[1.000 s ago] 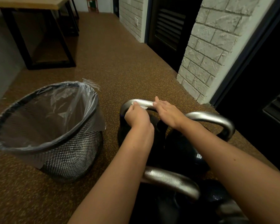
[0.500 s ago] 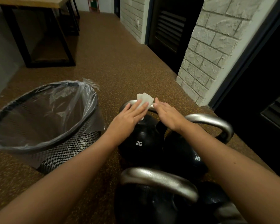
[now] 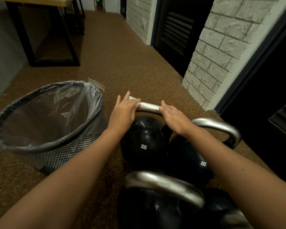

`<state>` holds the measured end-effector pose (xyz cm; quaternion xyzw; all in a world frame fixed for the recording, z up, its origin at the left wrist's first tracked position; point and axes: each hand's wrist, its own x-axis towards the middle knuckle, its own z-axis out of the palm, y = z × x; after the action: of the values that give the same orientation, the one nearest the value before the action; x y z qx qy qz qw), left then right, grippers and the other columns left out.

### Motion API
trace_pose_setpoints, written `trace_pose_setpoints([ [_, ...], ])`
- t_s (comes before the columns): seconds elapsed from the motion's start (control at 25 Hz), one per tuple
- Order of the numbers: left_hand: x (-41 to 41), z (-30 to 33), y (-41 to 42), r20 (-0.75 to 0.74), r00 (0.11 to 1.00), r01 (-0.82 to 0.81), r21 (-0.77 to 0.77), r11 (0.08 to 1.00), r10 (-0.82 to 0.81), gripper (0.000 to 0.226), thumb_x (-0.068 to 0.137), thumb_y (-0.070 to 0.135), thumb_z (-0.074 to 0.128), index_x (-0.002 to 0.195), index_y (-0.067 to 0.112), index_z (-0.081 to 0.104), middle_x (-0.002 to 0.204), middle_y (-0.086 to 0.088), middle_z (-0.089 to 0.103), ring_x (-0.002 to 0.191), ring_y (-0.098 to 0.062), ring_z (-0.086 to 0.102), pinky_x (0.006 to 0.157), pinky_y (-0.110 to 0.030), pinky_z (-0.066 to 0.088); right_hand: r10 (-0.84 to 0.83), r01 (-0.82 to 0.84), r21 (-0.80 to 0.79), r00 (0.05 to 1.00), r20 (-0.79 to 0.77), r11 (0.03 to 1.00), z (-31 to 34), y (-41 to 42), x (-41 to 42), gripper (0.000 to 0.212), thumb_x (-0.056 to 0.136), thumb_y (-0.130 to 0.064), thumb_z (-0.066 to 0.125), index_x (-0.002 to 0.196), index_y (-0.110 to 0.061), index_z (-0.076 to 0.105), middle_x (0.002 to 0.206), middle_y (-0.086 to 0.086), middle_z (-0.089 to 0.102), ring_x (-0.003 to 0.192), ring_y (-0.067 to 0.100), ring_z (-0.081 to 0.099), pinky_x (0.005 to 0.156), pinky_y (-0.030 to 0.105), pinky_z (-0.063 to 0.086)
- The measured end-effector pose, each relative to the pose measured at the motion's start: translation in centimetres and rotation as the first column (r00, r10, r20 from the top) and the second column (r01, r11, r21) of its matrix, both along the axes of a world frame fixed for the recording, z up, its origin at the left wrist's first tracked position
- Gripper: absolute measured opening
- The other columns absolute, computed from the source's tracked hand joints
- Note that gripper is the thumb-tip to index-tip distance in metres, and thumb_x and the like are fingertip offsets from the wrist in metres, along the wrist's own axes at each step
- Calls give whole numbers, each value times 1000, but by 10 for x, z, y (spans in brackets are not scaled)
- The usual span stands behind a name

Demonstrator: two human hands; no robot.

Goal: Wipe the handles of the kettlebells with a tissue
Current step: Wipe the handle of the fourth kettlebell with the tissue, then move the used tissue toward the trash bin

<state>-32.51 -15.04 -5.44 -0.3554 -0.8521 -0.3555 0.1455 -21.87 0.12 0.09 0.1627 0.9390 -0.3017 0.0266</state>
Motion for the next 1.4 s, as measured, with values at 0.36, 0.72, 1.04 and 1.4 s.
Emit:
trace_pose_setpoints([
  [0.36, 18, 3, 20, 15, 990, 140, 86, 986, -142, 29, 93, 7, 51, 120, 6, 61, 127, -9, 60, 126, -21, 49, 110, -21, 24, 23, -24, 26, 1000, 12, 999, 4, -3, 1, 51, 103, -32, 17, 150, -15, 12, 156, 6, 17, 144, 17, 11, 111, 26, 11],
  [0.72, 51, 19, 29, 666, 705, -555, 303, 775, 245, 34, 100, 16, 39, 128, 5, 53, 131, -9, 56, 124, -16, 49, 90, -3, 22, -20, 20, -39, 1000, 13, 999, 7, -4, -1, 52, 101, -39, 18, 150, -20, 16, 157, 6, 16, 145, 18, 11, 113, 29, 9],
  [1.04, 77, 47, 44, 608, 754, -405, 136, 904, 246, 38, 101, 24, 33, 132, 10, 49, 134, -17, 50, 121, -24, 49, 99, -26, 37, -185, 202, -219, 978, 94, 955, 16, 5, -9, 70, 93, -59, 17, 136, -12, 46, 143, 14, 41, 131, 28, 38, 107, 37, 26],
  [1.4, 60, 79, 4, 563, 826, -65, 82, 994, 7, 29, 99, 20, 40, 109, 6, 63, 97, -9, 64, 96, -23, 59, 75, -26, 41, -200, 157, -480, 979, -41, 863, 44, -9, -14, 69, 90, -57, 29, 143, -13, 35, 146, 7, 40, 135, 23, 36, 112, 41, 26],
])
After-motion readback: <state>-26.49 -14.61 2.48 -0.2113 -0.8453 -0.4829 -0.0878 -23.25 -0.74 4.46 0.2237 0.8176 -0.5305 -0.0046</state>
